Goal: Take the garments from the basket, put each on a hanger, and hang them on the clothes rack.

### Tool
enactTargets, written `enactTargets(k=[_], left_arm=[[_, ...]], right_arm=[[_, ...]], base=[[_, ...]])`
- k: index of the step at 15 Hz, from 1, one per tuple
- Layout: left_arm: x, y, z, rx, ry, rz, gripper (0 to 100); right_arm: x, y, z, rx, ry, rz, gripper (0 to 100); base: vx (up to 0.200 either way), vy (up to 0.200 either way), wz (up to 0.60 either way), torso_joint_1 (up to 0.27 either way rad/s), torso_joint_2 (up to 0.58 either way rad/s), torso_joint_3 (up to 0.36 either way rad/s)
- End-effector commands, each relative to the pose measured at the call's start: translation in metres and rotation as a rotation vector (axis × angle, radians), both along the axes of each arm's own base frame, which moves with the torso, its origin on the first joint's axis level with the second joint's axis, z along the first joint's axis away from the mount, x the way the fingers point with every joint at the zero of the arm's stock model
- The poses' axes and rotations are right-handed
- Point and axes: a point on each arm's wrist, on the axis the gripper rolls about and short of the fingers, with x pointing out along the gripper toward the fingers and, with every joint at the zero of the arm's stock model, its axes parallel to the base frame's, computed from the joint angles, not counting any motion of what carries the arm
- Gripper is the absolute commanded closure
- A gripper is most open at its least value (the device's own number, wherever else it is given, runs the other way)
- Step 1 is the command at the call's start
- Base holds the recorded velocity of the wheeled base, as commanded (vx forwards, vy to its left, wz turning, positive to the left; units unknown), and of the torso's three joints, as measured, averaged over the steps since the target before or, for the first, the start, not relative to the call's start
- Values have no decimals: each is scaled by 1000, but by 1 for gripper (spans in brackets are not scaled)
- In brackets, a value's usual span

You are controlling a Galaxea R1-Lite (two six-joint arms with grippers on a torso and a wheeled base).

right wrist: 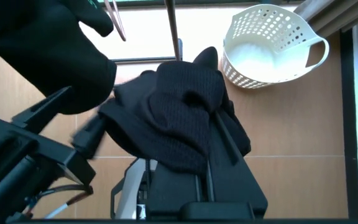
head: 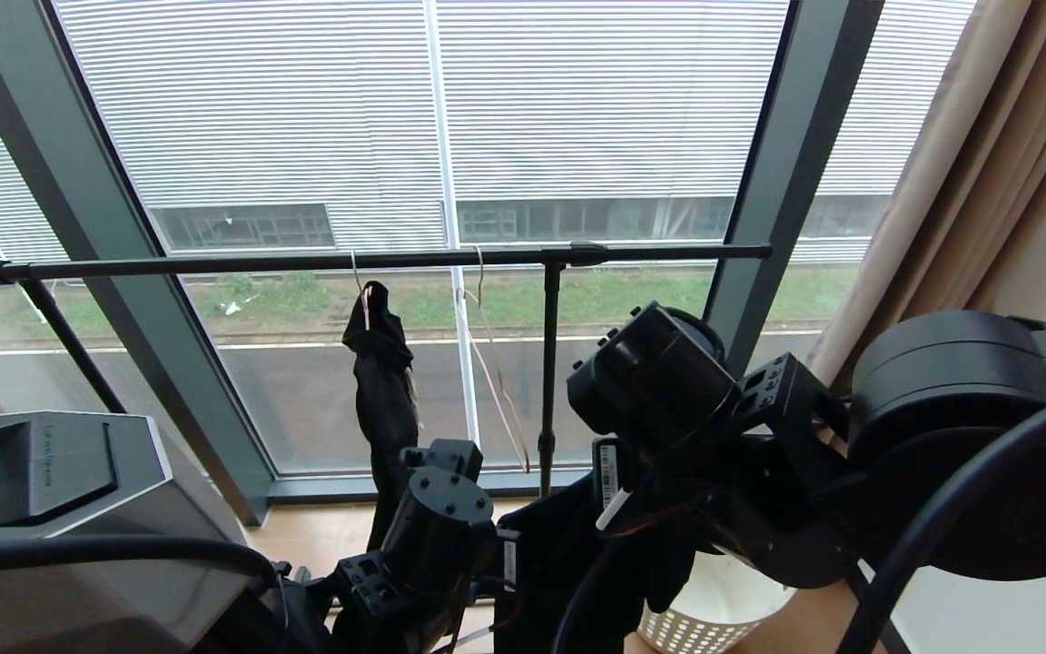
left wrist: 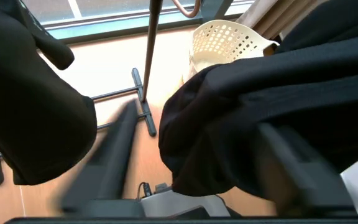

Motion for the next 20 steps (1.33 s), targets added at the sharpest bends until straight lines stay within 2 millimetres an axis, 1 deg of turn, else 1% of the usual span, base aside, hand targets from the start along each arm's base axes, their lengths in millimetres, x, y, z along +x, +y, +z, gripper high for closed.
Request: enactTargets(k=[1,5,7,8,9,11,14,15,18,20], left_arm=[[1,7,9,-16,-15,19,100],[2,23,27,-30,-58,47,100],[-3,33,44,-44,-103,48,100],[-5,36,50,-49,-120,47,100],[-7,38,55,-56,-132,45,100],[-11,40,62,-55,-154,36,100],[-12,41,65,-55,-166,29,100],[-12,40,66,-56,-169,26,100],[-9,37,73,-63,-196,21,100],[-8,36,76,-67,-206,19,100]], right_arm=[[-4,-6,4,2,-4,5,100],[-6,-15,2,-26,6,8,100],[-7,-30,-9,-135,31,59,100],[-5,-32,-13,-151,28,77,100],[-3,-31,-18,-144,8,89,100],[-1,-29,-19,-151,-7,109,100],[4,-30,-24,-164,4,97,100],[5,-30,-27,-171,11,94,0],[0,-36,-41,-221,62,122,0],[-2,-38,-46,-232,83,134,0]], base=[[0,0,0,0,0,0],[0,0,0,0,0,0],[0,0,0,0,0,0],[0,0,0,0,0,0],[0,0,0,0,0,0],[0,0,0,0,0,0],[0,0,0,0,0,0],[0,0,0,0,0,0],[0,0,0,0,0,0],[0,0,0,0,0,0]])
